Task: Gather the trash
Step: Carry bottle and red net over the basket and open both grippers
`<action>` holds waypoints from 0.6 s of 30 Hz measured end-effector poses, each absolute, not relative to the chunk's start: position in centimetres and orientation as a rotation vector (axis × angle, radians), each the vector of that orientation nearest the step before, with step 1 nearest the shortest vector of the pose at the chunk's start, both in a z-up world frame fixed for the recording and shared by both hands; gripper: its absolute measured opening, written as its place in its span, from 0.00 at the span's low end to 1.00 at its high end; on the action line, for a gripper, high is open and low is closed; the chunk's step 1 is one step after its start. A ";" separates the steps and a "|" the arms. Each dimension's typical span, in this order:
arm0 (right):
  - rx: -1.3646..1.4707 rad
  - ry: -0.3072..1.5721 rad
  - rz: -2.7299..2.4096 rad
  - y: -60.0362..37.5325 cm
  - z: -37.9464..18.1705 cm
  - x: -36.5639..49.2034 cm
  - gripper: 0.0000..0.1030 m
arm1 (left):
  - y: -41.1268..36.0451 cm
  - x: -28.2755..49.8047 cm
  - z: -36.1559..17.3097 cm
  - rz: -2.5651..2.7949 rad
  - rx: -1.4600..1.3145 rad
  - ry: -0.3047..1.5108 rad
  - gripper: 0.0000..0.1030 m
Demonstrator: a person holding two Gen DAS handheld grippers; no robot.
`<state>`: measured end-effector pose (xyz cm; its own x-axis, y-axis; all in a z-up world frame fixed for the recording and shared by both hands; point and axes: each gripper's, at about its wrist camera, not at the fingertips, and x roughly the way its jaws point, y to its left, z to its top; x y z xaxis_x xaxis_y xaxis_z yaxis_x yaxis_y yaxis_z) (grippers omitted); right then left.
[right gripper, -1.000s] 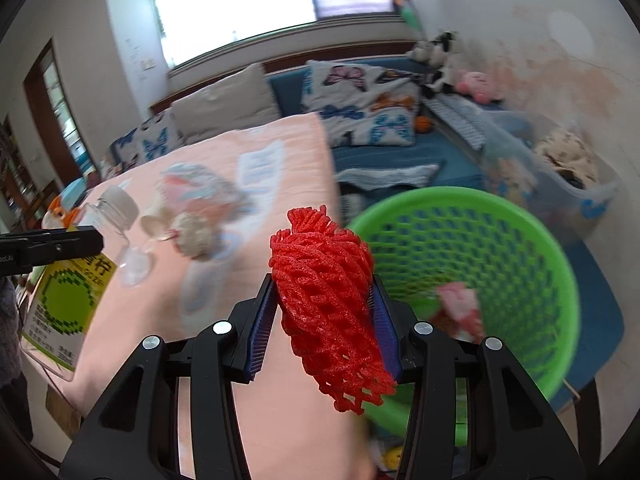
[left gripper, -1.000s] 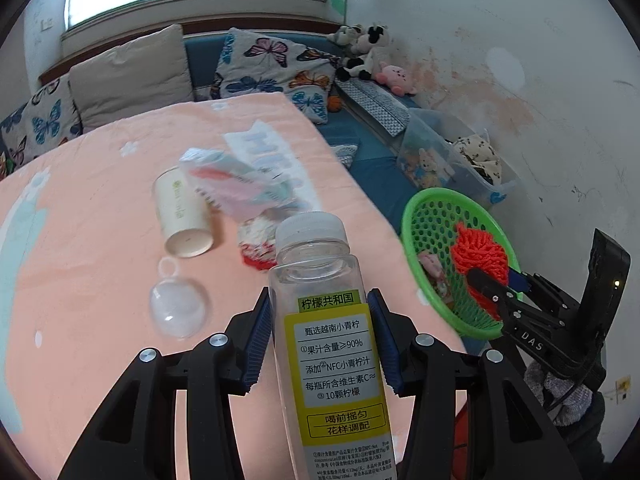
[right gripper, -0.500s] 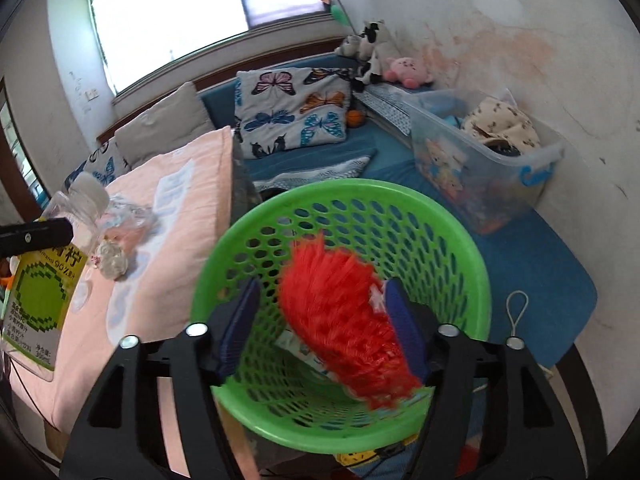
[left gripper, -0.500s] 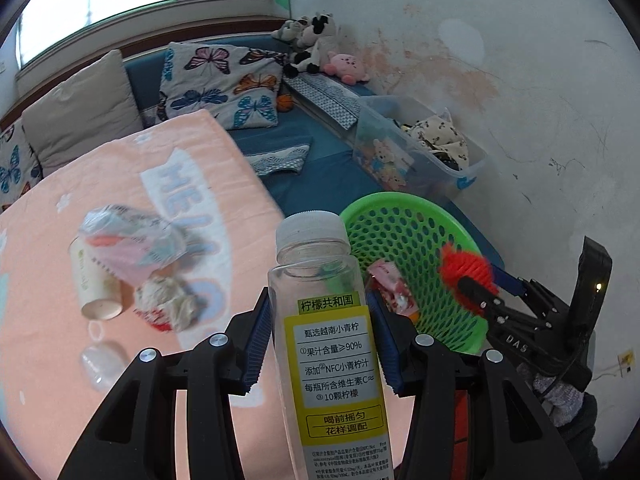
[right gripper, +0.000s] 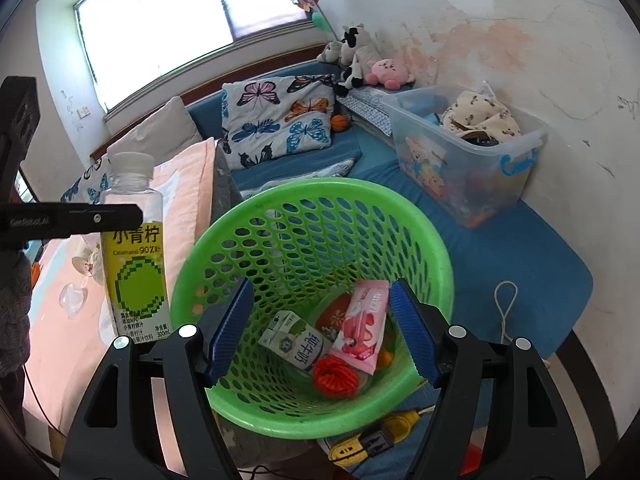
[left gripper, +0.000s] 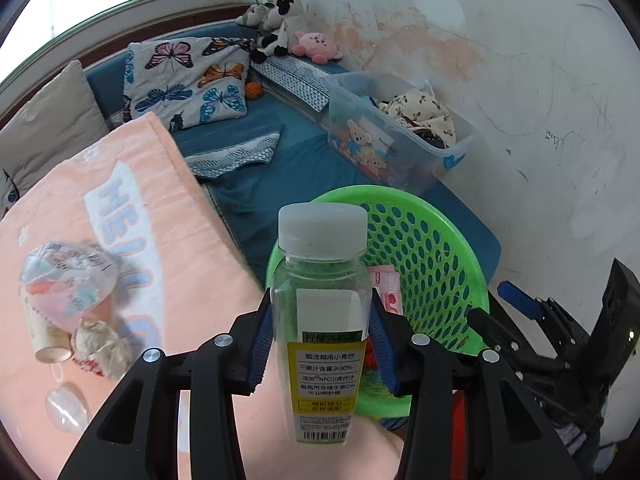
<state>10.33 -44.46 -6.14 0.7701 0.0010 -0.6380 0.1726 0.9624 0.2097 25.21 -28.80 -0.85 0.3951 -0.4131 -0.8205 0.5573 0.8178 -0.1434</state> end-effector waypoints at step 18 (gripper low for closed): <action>0.293 0.669 -0.117 -45.6 -6.1 8.9 0.69 | -32.4 24.4 -1.2 -0.720 0.146 0.953 0.47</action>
